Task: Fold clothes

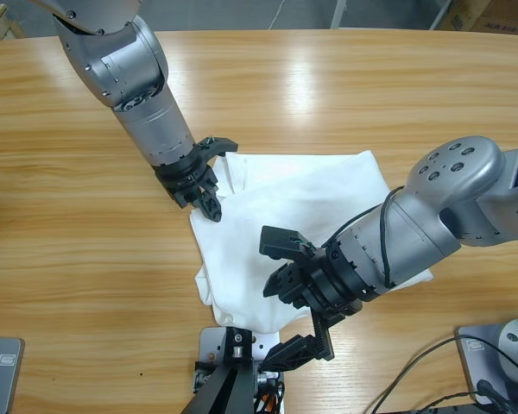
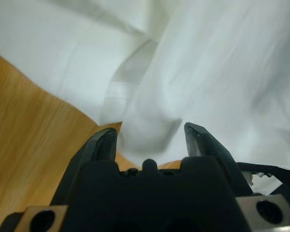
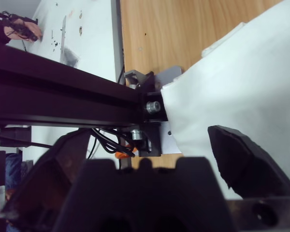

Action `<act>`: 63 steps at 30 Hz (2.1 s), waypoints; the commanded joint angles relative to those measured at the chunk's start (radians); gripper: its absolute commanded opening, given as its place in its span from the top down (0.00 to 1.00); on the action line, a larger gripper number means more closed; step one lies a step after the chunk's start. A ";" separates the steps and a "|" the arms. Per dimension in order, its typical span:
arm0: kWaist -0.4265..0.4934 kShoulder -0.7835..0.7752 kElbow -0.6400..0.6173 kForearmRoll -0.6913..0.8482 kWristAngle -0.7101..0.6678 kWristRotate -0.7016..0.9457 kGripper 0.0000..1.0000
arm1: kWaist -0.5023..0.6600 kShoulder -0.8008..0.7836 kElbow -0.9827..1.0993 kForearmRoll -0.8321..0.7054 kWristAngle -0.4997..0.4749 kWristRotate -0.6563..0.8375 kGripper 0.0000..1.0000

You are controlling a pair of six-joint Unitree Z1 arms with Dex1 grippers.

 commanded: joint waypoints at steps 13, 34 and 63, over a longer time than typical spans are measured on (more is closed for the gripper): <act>0.023 -0.373 0.588 -0.471 -0.066 -0.860 0.46 | 0.009 -0.045 0.058 0.002 -0.190 0.184 0.00; -0.235 -0.406 0.881 -0.938 0.107 -1.435 0.46 | 0.009 -0.165 0.157 0.021 -0.283 0.201 0.00; -0.281 -0.348 0.913 -1.091 0.161 -1.472 0.59 | 0.009 -0.142 0.196 -0.039 -0.283 0.210 0.00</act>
